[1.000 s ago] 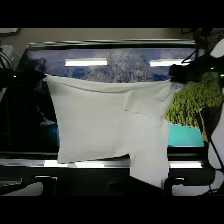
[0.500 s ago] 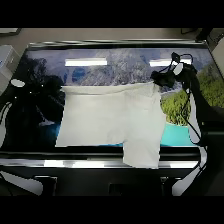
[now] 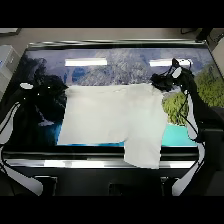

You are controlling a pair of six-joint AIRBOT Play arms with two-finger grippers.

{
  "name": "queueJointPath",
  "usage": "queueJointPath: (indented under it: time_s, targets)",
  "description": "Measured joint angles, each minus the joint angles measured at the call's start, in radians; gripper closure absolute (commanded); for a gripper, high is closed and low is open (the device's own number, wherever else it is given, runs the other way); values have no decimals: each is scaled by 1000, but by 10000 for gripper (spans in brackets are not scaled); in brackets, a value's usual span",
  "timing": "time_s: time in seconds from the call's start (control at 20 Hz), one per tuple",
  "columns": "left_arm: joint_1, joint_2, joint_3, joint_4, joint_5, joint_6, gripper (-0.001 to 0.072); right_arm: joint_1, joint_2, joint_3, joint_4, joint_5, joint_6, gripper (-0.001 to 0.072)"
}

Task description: Fold the clothes and pants, and hang the long-sleeved shirts on hangers.

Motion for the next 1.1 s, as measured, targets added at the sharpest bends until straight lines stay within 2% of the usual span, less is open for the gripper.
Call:
queueJointPath:
  time_s: [0.1,0.3,0.35,0.45,0.6,0.7,0.85,0.9,0.95,1.05,1.1]
  targets:
    - [38,11,40,37,-140,-20,130,-39,35,18,14,121,-28,214]
    - [146,81,22,332,-549,-146,146,-164,130,-31,-23,502,-82,214]
    - [170,127,-48,383,-612,-148,259,-185,164,-83,-40,574,-95,212]
    - [211,241,-247,442,-637,-124,282,-211,260,-238,-63,643,-117,212]
    - [262,390,-551,435,-587,-24,282,-228,415,-494,-60,636,-150,218]
    - [283,436,-682,397,-558,47,284,-233,492,-615,-50,622,-169,221]
    - [298,454,-776,343,-547,103,286,-236,561,-712,-43,615,-186,221]
    - [301,453,-792,330,-544,112,348,-237,574,-729,-42,615,-192,221]
    - [303,449,-803,323,-536,121,352,-237,582,-740,-41,616,-192,221]
    - [304,440,-819,308,-524,130,600,-237,593,-754,-37,621,-195,221]
    - [305,435,-824,307,-509,134,688,-237,597,-759,-37,624,-196,221]
